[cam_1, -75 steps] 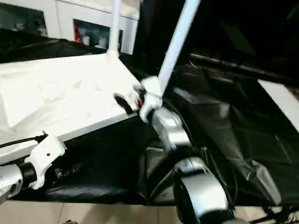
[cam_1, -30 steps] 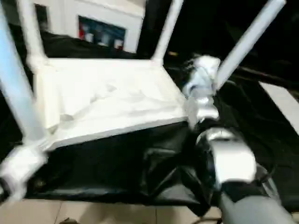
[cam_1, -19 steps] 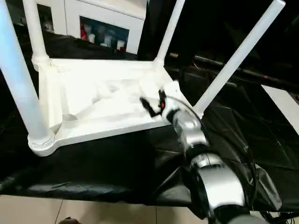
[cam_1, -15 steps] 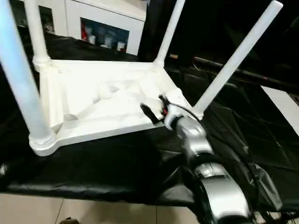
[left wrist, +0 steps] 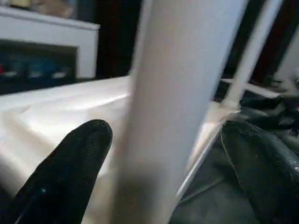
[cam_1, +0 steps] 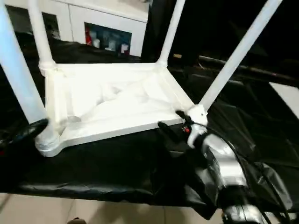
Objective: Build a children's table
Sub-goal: Rotate table base
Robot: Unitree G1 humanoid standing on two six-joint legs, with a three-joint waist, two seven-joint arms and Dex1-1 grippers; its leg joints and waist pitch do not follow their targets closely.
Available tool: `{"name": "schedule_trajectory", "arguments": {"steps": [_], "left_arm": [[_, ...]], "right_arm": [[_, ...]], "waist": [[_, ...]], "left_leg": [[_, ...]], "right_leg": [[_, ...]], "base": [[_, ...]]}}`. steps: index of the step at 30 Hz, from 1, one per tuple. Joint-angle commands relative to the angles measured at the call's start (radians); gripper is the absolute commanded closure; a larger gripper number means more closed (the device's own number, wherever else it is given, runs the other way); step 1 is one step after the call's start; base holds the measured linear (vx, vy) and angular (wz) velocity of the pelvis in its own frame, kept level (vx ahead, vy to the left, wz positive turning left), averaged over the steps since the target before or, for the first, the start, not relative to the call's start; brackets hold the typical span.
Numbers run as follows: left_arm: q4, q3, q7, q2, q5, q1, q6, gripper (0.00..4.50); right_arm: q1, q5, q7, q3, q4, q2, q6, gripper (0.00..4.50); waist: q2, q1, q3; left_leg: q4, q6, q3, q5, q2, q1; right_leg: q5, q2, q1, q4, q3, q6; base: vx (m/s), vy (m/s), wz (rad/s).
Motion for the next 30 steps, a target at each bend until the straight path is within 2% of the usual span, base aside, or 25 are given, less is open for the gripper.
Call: {"name": "schedule_trajectory", "arguments": {"steps": [1,2,3,4,5,6,7,8,9,10,11,13,14,16,17,18,19,20,21,23,25,26,30], "left_arm": [[-0.004,-0.033,-0.005,-0.009,-0.027,-0.029,0.02,0.09],[-0.001,-0.076,-0.013,-0.017,-0.039,-0.074,0.03,0.09],[0.001,-0.093,-0.017,-0.018,-0.041,-0.087,0.032,0.09],[0.001,-0.093,-0.017,-0.018,-0.041,-0.087,0.032,0.09],[0.002,-0.102,-0.018,-0.017,-0.043,-0.094,0.032,0.09],[0.004,-0.124,-0.024,-0.018,-0.041,-0.108,0.035,0.09],[0.004,-0.153,-0.031,-0.025,-0.039,-0.131,0.04,0.09],[0.005,-0.175,-0.036,-0.03,-0.039,-0.148,0.044,0.09],[0.003,-0.204,-0.042,-0.04,-0.038,-0.167,0.05,0.09],[0.003,-0.206,-0.043,-0.04,-0.037,-0.168,0.05,0.09],[0.015,-0.26,-0.061,-0.06,-0.018,-0.194,0.042,0.09],[0.018,-0.271,-0.066,-0.063,-0.015,-0.199,0.04,0.09],[0.008,-0.297,-0.077,-0.065,-0.027,-0.204,0.054,0.09],[0.002,-0.308,-0.082,-0.065,-0.029,-0.203,0.057,0.09],[-0.017,-0.35,-0.092,-0.069,-0.035,-0.204,0.066,0.09],[-0.024,-0.371,-0.094,-0.075,-0.037,-0.207,0.07,0.09],[-0.028,-0.394,-0.097,-0.082,-0.035,-0.213,0.073,0.09],[-0.034,-0.439,-0.101,-0.103,-0.027,-0.234,0.078,0.09],[-0.034,-0.439,-0.101,-0.103,-0.027,-0.234,0.078,0.09],[-0.032,-0.466,-0.105,-0.118,-0.024,-0.249,0.077,0.09],[-0.032,-0.51,-0.113,-0.139,-0.017,-0.265,0.076,0.09],[-0.03,-0.535,-0.115,-0.153,-0.013,-0.274,0.074,0.09],[-0.018,-0.581,-0.122,-0.185,-0.006,-0.309,0.071,0.09]], "right_arm": [[0.017,-0.029,-0.035,-0.002,-0.03,-0.027,0.046,0.0],[0.031,-0.06,-0.111,-0.005,-0.021,-0.017,0.068,0.0],[0.035,-0.068,-0.14,-0.008,-0.021,-0.01,0.08,0.0],[0.035,-0.068,-0.14,-0.008,-0.021,-0.01,0.08,0.0],[0.038,-0.072,-0.157,-0.01,-0.023,-0.006,0.088,0.0],[0.035,-0.09,-0.198,-0.009,-0.017,0.002,0.097,0.0],[0.021,-0.102,-0.253,-0.014,0.012,0.019,0.114,0.0],[0.013,-0.109,-0.292,-0.018,0.026,0.031,0.133,0.0],[-0.005,-0.122,-0.339,-0.021,0.066,0.042,0.142,0.0],[-0.007,-0.124,-0.343,-0.021,0.07,0.042,0.143,0.0],[-0.055,-0.163,-0.406,-0.006,0.167,0.043,0.128,0.0],[-0.067,-0.161,-0.411,-0.008,0.184,0.047,0.122,0.0],[-0.101,-0.14,-0.417,-0.025,0.229,0.066,0.103,0.0],[-0.113,-0.14,-0.417,-0.023,0.244,0.07,0.096,0.0],[-0.159,-0.148,-0.422,-0.014,0.309,0.082,0.073,0.0],[-0.183,-0.156,-0.423,-0.005,0.344,0.086,0.06,0.0],[-0.208,-0.163,-0.422,0.002,0.383,0.09,0.046,0.0],[-0.258,-0.166,-0.417,0.005,0.453,0.103,0.017,0.0],[-0.258,-0.166,-0.417,0.005,0.453,0.103,0.017,0.0],[-0.29,-0.168,-0.411,0.006,0.501,0.113,-0.006,0.0],[-0.311,-0.173,-0.391,0.019,0.532,0.131,-0.018,0.0],[-0.321,-0.178,-0.375,0.028,0.551,0.141,-0.032,0.0],[-0.344,-0.187,-0.326,0.055,0.6,0.173,-0.068,0.0]], "waist": [[0.059,0.005,-0.055],[0.086,0.007,-0.052],[0.069,0.003,-0.06],[0.071,0.007,-0.052],[0.07,0.007,-0.05],[0.096,0.011,-0.051],[0.095,0.009,-0.05],[0.089,0.009,-0.054],[0.088,0.009,-0.057],[0.094,0.009,-0.058],[0.095,0.01,-0.058],[0.099,0.014,-0.06],[0.105,0.011,-0.062],[0.104,0.009,-0.064],[0.108,0.007,-0.065],[0.107,0.006,-0.066],[0.114,0.005,-0.065],[0.116,-0.001,-0.062],[0.115,0.0,-0.063],[0.12,-0.003,-0.065],[0.117,-0.011,-0.067],[0.12,-0.012,-0.069],[0.116,-0.025,-0.068]], "left_leg": [[-0.082,-0.042,-0.006,-0.36,0.008,0.011],[-0.084,-0.045,-0.01,-0.376,0.006,0.014],[-0.078,-0.043,-0.004,-0.352,0.006,0.017],[-0.082,-0.043,-0.006,-0.363,0.004,0.016],[-0.082,-0.039,-0.007,-0.392,0.004,0.018],[-0.081,-0.041,-0.01,-0.407,0.002,0.022],[-0.081,-0.039,-0.011,-0.403,0.002,0.025],[-0.079,-0.036,-0.008,-0.382,0.0,0.025],[-0.079,-0.035,-0.007,-0.367,-0.001,0.023],[-0.079,-0.036,-0.007,-0.351,0.0,0.022],[-0.079,-0.04,-0.006,-0.339,0.002,0.023],[-0.077,-0.042,-0.003,-0.336,0.001,0.021],[-0.079,-0.043,-0.005,-0.333,0.002,0.016],[-0.078,-0.041,-0.004,-0.322,0.001,0.016],[-0.077,-0.041,-0.003,-0.315,0.001,0.014],[-0.078,-0.042,-0.003,-0.316,0.002,0.015],[-0.076,-0.044,-0.002,-0.321,0.001,0.017],[-0.076,-0.048,-0.001,-0.35,0.001,0.018],[-0.075,-0.048,0.0,-0.358,0.0,0.022],[-0.076,-0.046,-0.002,-0.343,0.0,0.015],[-0.074,-0.043,-0.001,-0.324,0.001,0.011],[-0.073,-0.042,-0.001,-0.307,0.0,0.009],[-0.071,-0.03,0.001,-0.29,-0.001,0.005]], "right_leg": [[-0.295,-0.074,0.04,-0.088,0.059,-0.128],[-0.336,-0.074,0.037,-0.092,0.058,-0.122],[-0.317,-0.075,0.04,-0.1,0.06,-0.12],[-0.331,-0.072,0.039,-0.095,0.058,-0.126],[-0.4,-0.074,0.039,-0.101,0.055,-0.108],[-0.421,-0.079,0.039,-0.103,0.055,-0.104],[-0.444,-0.077,0.036,-0.108,0.055,-0.094],[-0.437,-0.076,0.037,-0.108,0.056,-0.093],[-0.426,-0.075,0.039,-0.105,0.057,-0.096],[-0.417,-0.076,0.038,-0.103,0.057,-0.1],[-0.408,-0.076,0.035,-0.101,0.057,-0.103],[-0.387,-0.075,0.038,-0.099,0.058,-0.102],[-0.375,-0.076,0.042,-0.095,0.057,-0.1],[-0.339,-0.073,0.042,-0.091,0.058,-0.103],[-0.318,-0.072,0.043,-0.088,0.059,-0.113],[-0.314,-0.073,0.043,-0.087,0.058,-0.119],[-0.313,-0.073,0.041,-0.088,0.058,-0.129],[-0.333,-0.072,0.039,-0.09,0.057,-0.135],[-0.346,-0.072,0.039,-0.093,0.056,-0.133],[-0.327,-0.074,0.046,-0.089,0.057,-0.131],[-0.295,-0.073,0.048,-0.086,0.058,-0.142],[-0.273,-0.074,0.051,-0.082,0.059,-0.152],[-0.268,-0.074,0.054,-0.084,0.058,-0.16]], "base": [[0.0,0.0,0.0],[0.0,0.0,0.0],[0.0,0.0,0.0],[0.0,0.0,0.0],[0.0,0.0,0.0],[0.0,0.0,0.0],[0.0,0.0,0.0],[0.0,0.0,0.0],[0.0,0.0,0.0],[0.0,0.0,0.0],[0.0,0.0,0.0],[0.0,0.0,0.0],[0.0,0.0,0.0],[0.0,0.0,0.0],[0.0,0.0,0.0],[0.0,0.0,0.0],[0.0,0.0,0.0],[0.0,0.0,0.0],[0.0,0.0,0.0],[0.0,0.0,0.0],[0.0,0.0,0.0],[0.0,0.0,0.0],[0.0,0.0,0.0]]}}
